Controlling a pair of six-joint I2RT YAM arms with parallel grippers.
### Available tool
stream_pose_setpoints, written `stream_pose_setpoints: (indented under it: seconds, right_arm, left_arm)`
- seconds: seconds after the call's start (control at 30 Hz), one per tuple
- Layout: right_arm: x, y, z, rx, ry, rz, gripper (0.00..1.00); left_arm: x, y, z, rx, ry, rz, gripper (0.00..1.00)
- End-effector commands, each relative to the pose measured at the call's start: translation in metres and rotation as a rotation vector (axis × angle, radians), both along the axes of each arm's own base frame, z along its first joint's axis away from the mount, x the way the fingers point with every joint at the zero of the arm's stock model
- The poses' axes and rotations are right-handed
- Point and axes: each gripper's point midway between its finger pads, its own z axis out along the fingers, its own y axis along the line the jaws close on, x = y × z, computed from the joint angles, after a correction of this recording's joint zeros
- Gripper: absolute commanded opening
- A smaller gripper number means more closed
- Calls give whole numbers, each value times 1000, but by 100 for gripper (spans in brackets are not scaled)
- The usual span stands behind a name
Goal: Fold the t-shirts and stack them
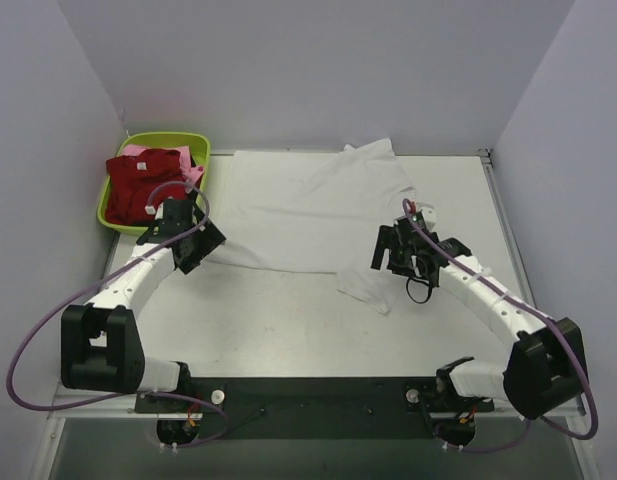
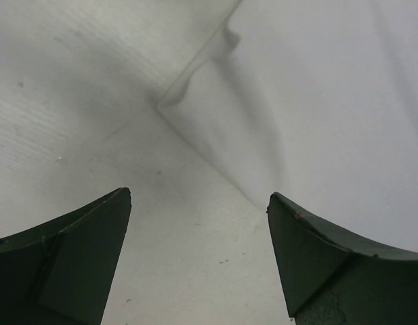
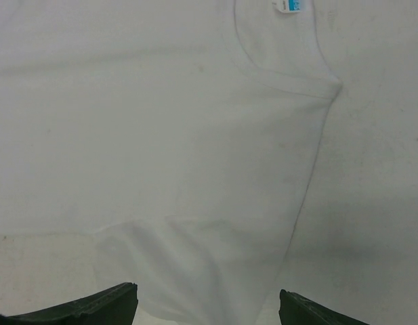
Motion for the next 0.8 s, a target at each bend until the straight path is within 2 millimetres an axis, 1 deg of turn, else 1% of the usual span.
stream_pose_setpoints:
  seconds: [0.0,0.03,0.1,0.17,0.23,0.4,0.43,0.5,0.53,0.6,0.63,0.67,0.77]
  right_arm:
    - [-9,11,32,99,-107,16,84]
    - [-12,12,36,110,-119,23,84]
    - [-19,12,30,114,-106,26,84]
    - [-25,12,29,117,-105,33,84]
    - [-30,11,23,111,-98,36,84]
    - [-35,5,16,102,-98,25,84]
    - [-36,5,14,100,-94,25,84]
    - [-37,6,13,101,-93,27,84]
    - [-37,6,13,102,-91,30,84]
    - [-37,7,12,101,-88,34,84]
    - [-37,7,11,101,-88,34,84]
    - [-37,7,11,100,-88,36,84]
    - [-36,7,10,95,-87,39,84]
  left_arm:
    - [-16,24,-10,36,18,77,91]
    - [-17,25,-16,32,28,84,91]
    - [-20,25,-27,26,53,98,90]
    - [-22,28,-41,26,81,117,88]
    - [-18,25,-48,8,85,117,86]
    - [-6,24,-53,-3,95,130,79]
    - [-3,25,-58,2,106,133,78]
    - [4,26,-57,6,101,139,77]
    - [6,26,-61,11,113,140,77]
    - [14,27,-60,13,99,148,77]
    - [14,27,-64,15,113,150,77]
    - [19,28,-62,15,106,157,77]
    - [23,27,-65,13,107,164,77]
